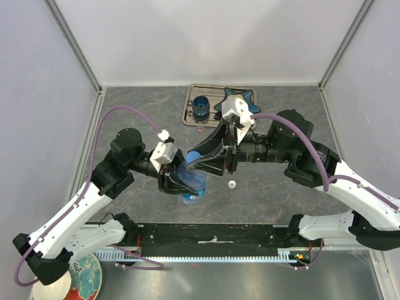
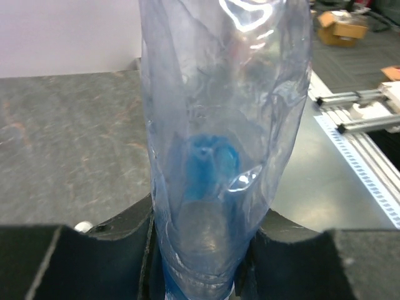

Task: Screw on the bottle caps
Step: Screw the bottle cap onto the plastic bottle.

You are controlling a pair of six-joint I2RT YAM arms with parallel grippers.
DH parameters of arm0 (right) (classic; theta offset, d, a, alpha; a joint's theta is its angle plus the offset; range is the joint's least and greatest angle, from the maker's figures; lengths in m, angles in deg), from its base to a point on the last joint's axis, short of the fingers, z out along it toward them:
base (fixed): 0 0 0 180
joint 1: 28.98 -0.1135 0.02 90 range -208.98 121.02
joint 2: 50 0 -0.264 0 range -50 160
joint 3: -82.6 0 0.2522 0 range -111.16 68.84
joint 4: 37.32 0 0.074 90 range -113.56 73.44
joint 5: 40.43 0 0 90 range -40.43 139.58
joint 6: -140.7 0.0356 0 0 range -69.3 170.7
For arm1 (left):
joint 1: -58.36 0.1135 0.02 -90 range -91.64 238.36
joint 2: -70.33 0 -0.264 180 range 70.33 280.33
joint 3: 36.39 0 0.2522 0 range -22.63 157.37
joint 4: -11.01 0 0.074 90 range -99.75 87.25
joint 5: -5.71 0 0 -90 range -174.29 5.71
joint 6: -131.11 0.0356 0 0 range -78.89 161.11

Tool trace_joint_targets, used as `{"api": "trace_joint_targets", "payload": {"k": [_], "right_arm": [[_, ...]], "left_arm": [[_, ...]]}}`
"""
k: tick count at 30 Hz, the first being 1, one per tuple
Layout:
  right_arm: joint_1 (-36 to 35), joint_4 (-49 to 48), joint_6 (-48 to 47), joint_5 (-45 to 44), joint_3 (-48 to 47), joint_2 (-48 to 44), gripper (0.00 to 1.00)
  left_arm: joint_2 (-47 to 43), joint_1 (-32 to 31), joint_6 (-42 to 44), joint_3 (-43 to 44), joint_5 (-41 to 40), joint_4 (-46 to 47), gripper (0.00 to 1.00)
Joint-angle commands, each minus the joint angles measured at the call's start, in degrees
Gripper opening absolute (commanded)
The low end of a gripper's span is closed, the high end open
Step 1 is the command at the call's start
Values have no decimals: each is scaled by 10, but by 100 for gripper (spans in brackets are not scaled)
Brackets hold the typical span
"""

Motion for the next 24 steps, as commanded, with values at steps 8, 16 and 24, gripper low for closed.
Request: {"api": "trace_joint_targets", "payload": {"k": [8, 16, 24], "right_arm": [[6, -56, 65, -344, 86, -10, 0], [-61, -48, 84, -665, 73, 46, 0], [-159, 45, 81, -1009, -53, 204, 0]], "left_arm": [[-25, 10, 58, -3, -316, 22, 2], [-32, 15, 51, -8, -386, 21, 2], [-29, 17, 53, -14, -419, 25, 2]]}}
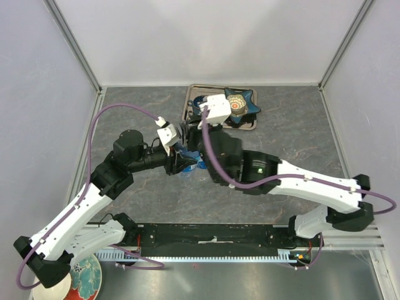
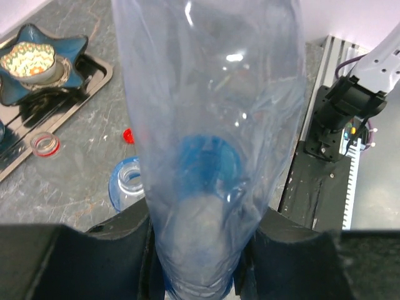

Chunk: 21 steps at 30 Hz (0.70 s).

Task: Screw on the bottle caps
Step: Screw the bottle cap onto the plastic bottle.

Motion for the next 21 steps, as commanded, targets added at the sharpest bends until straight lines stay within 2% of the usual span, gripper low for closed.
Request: {"api": "trace_joint_targets", "payload": {"k": [1, 5, 6, 7, 9, 10, 13, 14, 17, 18, 21], "right_arm": [[-31, 102, 2, -248, -55, 92, 0], [-42, 110, 8, -273, -95, 111, 2], [-44, 110, 8, -267, -103, 110, 6], [-45, 111, 2, -246, -120, 104, 23], [-46, 109, 1, -185, -132, 84, 34], [-45, 102, -4, -114, -130, 53, 47], [-42, 73, -14, -16, -121, -11, 66], [-41, 74, -24, 46, -122, -24, 68], [-37, 138, -25, 139, -161, -52, 76], [-37, 197, -28, 193, -200, -52, 79], [-34, 275, -50, 275, -229, -55, 87]], "left_arm": [[-17, -3, 34, 8, -22, 77, 2], [-19, 1, 35, 6, -22, 77, 2], [-20, 2, 35, 5, -23, 76, 2], [-20, 3, 33, 5, -24, 76, 2], [-21, 4, 32, 4, -26, 75, 2], [-21, 6, 29, 4, -28, 75, 2], [-21, 8, 24, 3, -21, 75, 2], [-21, 9, 23, 1, -15, 75, 2], [-21, 11, 15, 2, 0, 76, 2], [-21, 12, 13, 3, 7, 76, 2], [-20, 16, 0, 4, 32, 80, 2]]}}
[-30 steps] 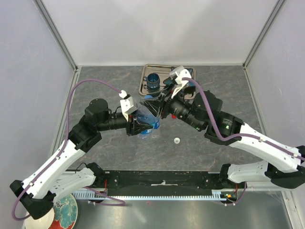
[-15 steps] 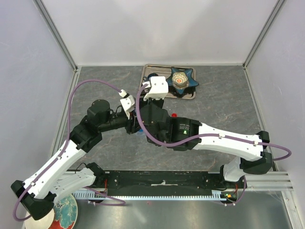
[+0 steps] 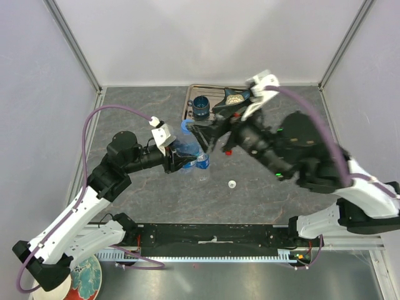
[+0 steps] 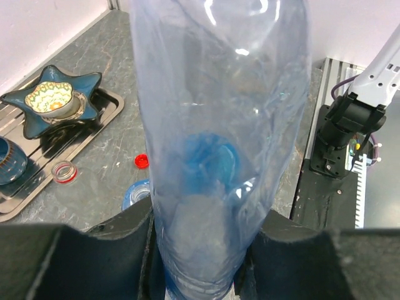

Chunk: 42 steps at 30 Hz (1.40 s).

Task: Screw on the bottle caps
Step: Screw the bottle cap onto the plastic bottle.

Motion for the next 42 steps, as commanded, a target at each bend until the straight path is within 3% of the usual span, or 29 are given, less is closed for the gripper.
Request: {"api": "trace_joint_targets", "payload": {"k": [1, 3, 6, 7, 10, 13, 27, 42], "right_arm": [[4, 120, -37, 186, -49, -35, 89], [11, 127, -59, 215, -22, -55, 91], [21, 114, -102, 263, 14, -102, 92], [23, 109, -115, 321, 25, -112, 92], [24, 88, -172, 466, 64, -139, 91], [25, 87, -186, 512, 60, -131, 90], [144, 43, -143, 767, 5, -33, 82], [168, -27, -87, 844, 20, 8, 75]], "left_arm": [[-1, 8, -13, 15, 45, 35, 2], [1, 12, -16, 16, 97, 42, 2], [3, 14, -42, 17, 252, 53, 2], [7, 14, -46, 18, 353, 54, 2], [16, 13, -56, 28, 503, 52, 2], [21, 13, -58, 41, 572, 34, 2], [20, 11, -37, 50, 630, -6, 2], [14, 9, -30, 43, 615, -6, 2]]}}
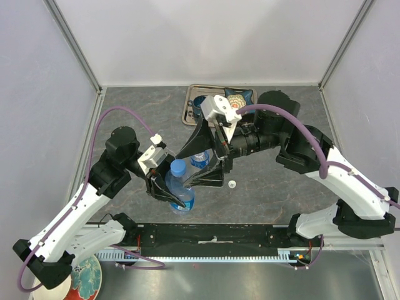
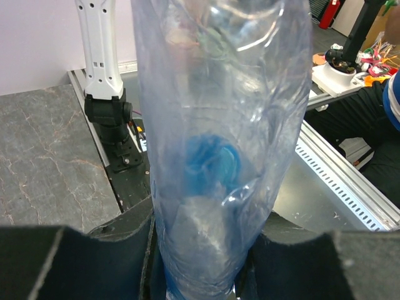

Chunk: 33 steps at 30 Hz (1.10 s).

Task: Screw on the bottle caps
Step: Screw the bottle cap onto the plastic bottle.

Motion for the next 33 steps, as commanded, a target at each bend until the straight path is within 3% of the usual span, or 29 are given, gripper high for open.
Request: {"api": "trace_joint_targets", "payload": {"k": [1, 7, 10, 14, 24, 27, 30, 33], "right_arm": [[2, -33, 19, 28, -7, 14, 75], [4, -46, 22, 19, -2, 13, 73], [4, -63, 30, 28, 4, 13, 68], [5, -80, 37, 34, 21, 15, 52], [5, -94, 47, 41, 31, 14, 45], [5, -95, 52, 41, 35, 13, 32], [6, -93, 52, 14, 47, 7, 3], [9, -92, 52, -37, 69, -1, 0]], "left_arm": [[-6, -2, 6, 11, 70, -1, 2], [-9, -2, 8, 6, 70, -1, 2], [-11, -2, 10, 5, 67, -1, 2], [-12, -2, 11, 5, 60, -1, 2], [-15, -2, 13, 7, 53, -1, 2], [-17, -2, 13, 6, 47, -1, 2], [-19, -2, 13, 8, 31, 0, 2], [-21, -2, 13, 13, -13, 10, 2]]}}
